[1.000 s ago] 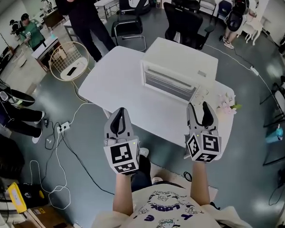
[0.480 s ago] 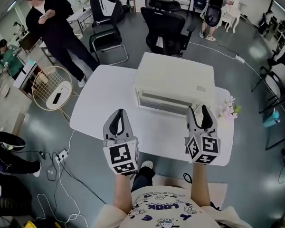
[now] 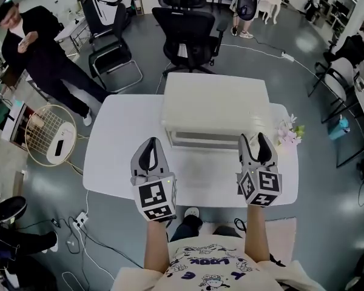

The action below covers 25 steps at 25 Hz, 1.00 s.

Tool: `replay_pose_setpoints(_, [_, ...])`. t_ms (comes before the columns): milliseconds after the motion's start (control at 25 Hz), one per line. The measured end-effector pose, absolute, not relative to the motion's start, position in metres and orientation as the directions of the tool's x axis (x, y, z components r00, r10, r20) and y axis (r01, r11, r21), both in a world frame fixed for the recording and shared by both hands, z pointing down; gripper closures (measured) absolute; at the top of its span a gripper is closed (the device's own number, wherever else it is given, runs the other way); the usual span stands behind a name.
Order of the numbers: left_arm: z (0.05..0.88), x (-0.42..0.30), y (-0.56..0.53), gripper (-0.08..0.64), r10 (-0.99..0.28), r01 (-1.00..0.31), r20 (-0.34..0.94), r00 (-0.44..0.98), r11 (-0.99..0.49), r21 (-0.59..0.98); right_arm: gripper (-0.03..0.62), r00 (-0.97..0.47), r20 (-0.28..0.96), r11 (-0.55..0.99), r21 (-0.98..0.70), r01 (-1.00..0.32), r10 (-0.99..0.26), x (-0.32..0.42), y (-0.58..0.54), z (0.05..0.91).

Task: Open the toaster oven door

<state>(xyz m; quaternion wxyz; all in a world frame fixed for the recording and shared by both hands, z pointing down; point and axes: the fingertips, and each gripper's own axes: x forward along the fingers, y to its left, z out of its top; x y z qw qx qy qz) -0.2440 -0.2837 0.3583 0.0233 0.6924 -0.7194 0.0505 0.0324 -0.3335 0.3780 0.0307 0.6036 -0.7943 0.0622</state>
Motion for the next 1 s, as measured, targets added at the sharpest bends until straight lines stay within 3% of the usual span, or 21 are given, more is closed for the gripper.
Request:
replay_pose_setpoints(360, [0.382,-0.237,-0.326,0.555,-0.988,-0.998,0.147,0.044,-0.049,-0.031,0.356,-0.177,0.199,0.169,-0.056,-0.984,-0.964,0.049,-0.354,0.405])
replay_pose_setpoints(680, [0.389,-0.226,-0.343,0.555,-0.983,-0.998,0.172,0.055,-0.062,-0.034,0.356,-0.183,0.275,0.172,-0.064,-0.983,-0.944,0.058,-0.368,0.419])
replay_pose_setpoints(1000, [0.389,-0.216,-0.341,0.555,-0.98,-0.997,0.193,0.052,-0.061,-0.041,0.356,-0.19,0.462,0.148,-0.126,-0.981,-0.866,0.065,-0.374,0.456])
